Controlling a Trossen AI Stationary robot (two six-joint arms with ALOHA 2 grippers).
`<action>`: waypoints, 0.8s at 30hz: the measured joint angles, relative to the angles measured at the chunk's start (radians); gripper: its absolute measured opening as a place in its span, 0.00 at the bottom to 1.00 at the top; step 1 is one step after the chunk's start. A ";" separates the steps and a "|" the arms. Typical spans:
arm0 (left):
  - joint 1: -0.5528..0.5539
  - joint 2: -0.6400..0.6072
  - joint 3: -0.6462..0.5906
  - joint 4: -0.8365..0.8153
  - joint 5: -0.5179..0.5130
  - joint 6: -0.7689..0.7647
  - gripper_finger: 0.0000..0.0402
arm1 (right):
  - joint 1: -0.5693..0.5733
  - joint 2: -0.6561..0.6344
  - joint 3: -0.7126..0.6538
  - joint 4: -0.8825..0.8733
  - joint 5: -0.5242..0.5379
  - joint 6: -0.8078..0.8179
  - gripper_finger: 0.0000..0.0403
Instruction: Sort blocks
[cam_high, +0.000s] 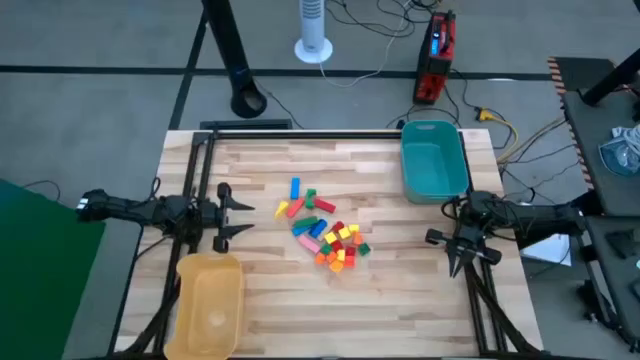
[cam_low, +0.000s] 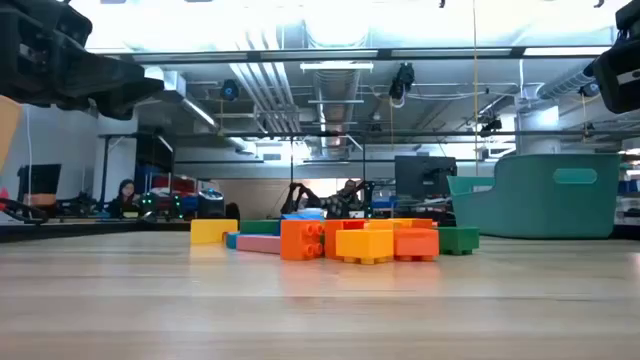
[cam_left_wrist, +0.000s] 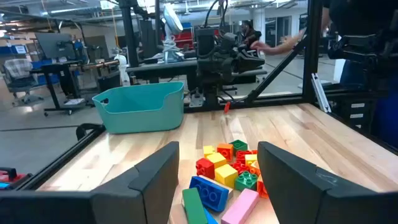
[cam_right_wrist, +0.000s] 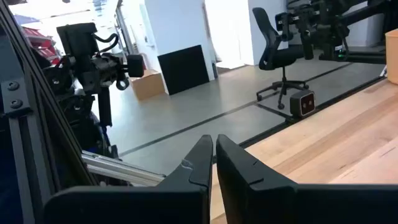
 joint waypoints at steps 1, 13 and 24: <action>0.000 0.000 0.000 0.000 0.000 0.000 0.51 | 0.000 0.000 0.000 0.000 0.000 0.000 0.03; 0.000 0.000 0.000 0.000 0.000 0.000 0.51 | 0.000 0.000 0.000 0.000 0.000 0.000 0.03; 0.000 0.000 0.000 0.000 0.000 0.000 0.51 | 0.000 0.000 0.000 0.001 0.010 0.000 0.03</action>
